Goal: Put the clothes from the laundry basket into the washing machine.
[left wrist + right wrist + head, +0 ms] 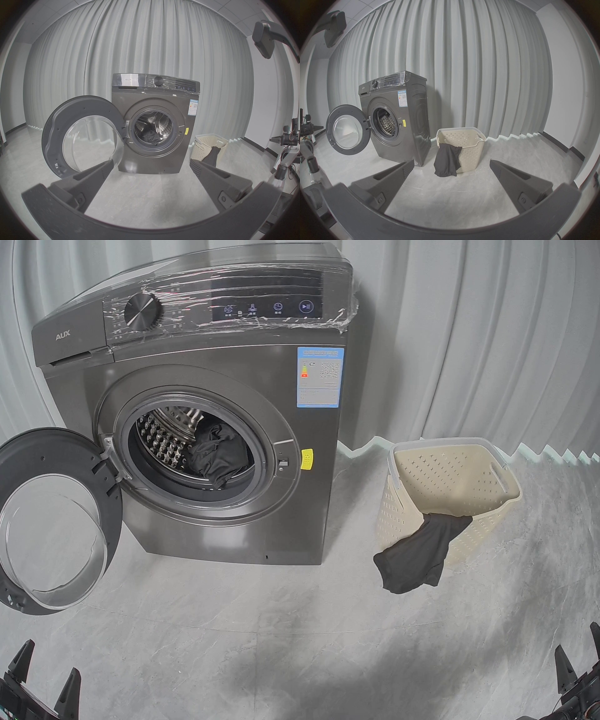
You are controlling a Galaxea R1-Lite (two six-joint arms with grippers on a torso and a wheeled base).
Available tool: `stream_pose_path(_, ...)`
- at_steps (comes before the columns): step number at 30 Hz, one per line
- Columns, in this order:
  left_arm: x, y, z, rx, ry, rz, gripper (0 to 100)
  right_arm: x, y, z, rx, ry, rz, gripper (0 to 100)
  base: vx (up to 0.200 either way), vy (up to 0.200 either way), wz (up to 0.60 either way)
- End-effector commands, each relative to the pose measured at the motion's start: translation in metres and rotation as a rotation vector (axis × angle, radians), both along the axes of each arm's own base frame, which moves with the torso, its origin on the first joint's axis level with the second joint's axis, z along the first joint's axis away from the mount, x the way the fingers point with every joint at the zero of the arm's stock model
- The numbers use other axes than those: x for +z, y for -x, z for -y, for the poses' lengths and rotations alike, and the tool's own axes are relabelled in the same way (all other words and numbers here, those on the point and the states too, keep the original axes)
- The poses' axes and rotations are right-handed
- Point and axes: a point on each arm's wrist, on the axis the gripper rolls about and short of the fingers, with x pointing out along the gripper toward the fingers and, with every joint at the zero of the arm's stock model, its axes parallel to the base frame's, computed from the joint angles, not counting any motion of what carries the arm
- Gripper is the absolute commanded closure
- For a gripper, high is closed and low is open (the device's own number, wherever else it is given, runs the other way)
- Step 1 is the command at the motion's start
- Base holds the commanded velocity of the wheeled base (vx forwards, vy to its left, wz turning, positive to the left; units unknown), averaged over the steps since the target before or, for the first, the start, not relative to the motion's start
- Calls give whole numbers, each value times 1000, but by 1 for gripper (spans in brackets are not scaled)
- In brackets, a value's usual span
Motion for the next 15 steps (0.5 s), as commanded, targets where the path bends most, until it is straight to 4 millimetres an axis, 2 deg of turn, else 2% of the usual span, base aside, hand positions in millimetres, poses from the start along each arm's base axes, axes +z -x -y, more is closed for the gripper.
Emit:
stream_pose_path(1, -4, 0, 0, -7, 1, 0, 0, -5, 0, 0, 0, 0, -5, 0, 0, -200, 0)
stream_pose_path(13, -4, 0, 1, -25, 12, -1, 0, -5, 0, 0, 0, 0, -5, 0, 0, -200, 0)
stream_pose_path(15, -4, 0, 1, -25, 15, -1, 0, -5, 0, 0, 0, 0, -5, 0, 0, 0, 0)
